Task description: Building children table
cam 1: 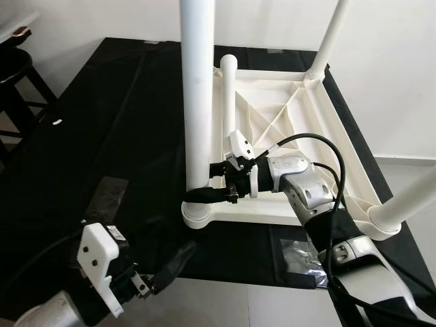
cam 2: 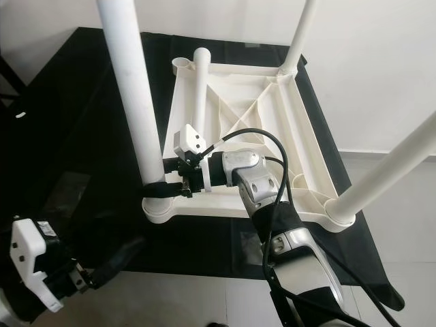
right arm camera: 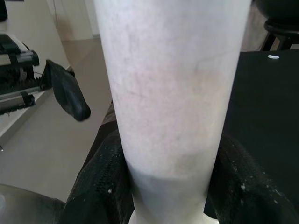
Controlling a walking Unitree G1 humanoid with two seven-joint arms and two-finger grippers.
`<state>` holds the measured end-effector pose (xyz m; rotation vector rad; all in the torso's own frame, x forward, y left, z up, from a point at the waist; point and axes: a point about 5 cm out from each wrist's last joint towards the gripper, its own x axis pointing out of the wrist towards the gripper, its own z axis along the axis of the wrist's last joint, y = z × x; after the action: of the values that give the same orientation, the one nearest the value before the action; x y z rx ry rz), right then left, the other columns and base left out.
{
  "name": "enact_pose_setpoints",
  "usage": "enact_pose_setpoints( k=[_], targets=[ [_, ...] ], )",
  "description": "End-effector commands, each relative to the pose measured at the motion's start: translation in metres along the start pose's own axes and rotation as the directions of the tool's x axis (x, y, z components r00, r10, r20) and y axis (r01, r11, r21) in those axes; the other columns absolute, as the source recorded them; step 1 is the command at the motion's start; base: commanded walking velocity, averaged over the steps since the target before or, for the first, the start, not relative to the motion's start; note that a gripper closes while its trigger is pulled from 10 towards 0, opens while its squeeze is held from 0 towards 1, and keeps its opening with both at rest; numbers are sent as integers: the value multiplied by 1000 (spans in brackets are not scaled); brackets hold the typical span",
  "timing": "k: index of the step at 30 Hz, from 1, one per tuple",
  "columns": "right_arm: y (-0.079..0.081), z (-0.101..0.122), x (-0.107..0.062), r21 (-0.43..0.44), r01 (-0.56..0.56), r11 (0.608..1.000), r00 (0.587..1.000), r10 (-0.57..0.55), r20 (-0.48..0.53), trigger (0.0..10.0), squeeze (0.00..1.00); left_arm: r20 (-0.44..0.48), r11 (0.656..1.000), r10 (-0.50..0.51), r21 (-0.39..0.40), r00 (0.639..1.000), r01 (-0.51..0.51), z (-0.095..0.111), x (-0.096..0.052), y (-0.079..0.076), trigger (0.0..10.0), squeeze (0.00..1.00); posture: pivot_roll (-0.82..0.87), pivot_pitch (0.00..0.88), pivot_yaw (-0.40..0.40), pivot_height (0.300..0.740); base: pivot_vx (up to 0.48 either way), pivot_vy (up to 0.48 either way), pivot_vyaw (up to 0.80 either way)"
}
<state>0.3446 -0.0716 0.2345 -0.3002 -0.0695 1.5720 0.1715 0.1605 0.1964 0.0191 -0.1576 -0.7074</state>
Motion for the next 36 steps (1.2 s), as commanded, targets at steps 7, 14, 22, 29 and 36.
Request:
enact_pose_setpoints(
  k=[7,14,22,29,36],
  targets=[
    [32,-33,-13,59,462,885,883,-452,-128,0,0,-48,1000,8,-20,999,-9,-26,7,-16,10000,0,-57,245,-99,740,0,0,0],
    [88,-48,-6,90,828,553,553,-780,-294,0,0,-26,999,44,-14,999,-44,-27,8,-7,10000,0,-87,243,-61,740,0,0,0],
    [82,-46,-7,79,883,464,464,-833,-301,0,0,-24,1000,26,-12,999,-26,-31,11,-3,10000,0,-82,221,-54,740,0,0,0],
    [57,-19,-4,225,659,718,747,-658,-89,10000,1000,-2,998,58,-22,998,-58,-31,14,0,10000,0,-77,226,-46,740,0,0,0],
    [49,11,-23,15,379,925,925,-378,-26,10000,0,12,998,60,-18,998,-60,-32,17,-3,10000,0,-66,232,-57,740,0,0,0]
  ],
)
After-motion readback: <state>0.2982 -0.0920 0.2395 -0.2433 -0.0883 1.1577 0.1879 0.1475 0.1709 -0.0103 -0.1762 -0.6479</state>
